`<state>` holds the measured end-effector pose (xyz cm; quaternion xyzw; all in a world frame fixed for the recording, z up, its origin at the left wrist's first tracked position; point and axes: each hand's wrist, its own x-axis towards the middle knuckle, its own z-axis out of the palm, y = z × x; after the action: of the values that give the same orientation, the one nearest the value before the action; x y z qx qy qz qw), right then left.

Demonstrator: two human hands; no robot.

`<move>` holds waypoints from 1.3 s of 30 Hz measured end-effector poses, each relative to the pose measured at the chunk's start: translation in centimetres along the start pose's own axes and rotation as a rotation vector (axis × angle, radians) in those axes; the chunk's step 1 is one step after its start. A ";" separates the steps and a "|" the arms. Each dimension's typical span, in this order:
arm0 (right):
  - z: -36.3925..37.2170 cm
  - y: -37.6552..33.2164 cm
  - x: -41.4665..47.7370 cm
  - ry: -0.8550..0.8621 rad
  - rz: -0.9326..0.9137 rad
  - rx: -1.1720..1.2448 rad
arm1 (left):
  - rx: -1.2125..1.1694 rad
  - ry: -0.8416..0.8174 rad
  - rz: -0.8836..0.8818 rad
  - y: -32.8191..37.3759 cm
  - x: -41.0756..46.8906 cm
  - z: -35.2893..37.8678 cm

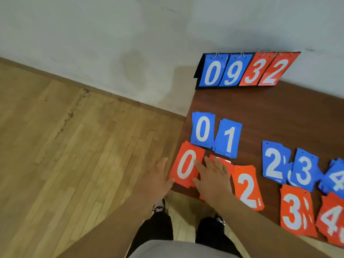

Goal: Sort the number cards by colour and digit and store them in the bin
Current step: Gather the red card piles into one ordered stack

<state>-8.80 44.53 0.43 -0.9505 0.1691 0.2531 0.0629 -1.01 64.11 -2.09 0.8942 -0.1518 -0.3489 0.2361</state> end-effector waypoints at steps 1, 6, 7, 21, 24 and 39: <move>0.1 -0.5 -0.1 -0.002 0.015 0.004 | -0.078 -0.033 0.003 -0.1 0.3 0.0; 0.1 -2.3 -0.3 -0.005 0.055 0.107 | -0.310 -0.061 0.033 0.1 1.2 0.3; 0.1 -2.6 -0.3 -0.001 0.054 0.132 | -0.298 -0.047 0.049 0.3 1.0 0.3; -1.7 0.8 -4.7 0.038 0.203 1.359 | -0.437 -0.001 0.087 7.2 -3.1 -2.3; -2.0 3.8 -6.0 0.180 0.308 1.392 | -0.445 -0.080 0.173 10.9 -3.3 -1.3; -0.8 25.1 -13.3 0.273 0.375 1.121 | 0.229 0.247 -0.224 16.6 -0.4 12.6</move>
<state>-28.14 24.72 6.91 -0.7504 0.4479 0.0083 0.4860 -11.84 46.30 -1.23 0.9625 -0.0599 -0.2411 0.1093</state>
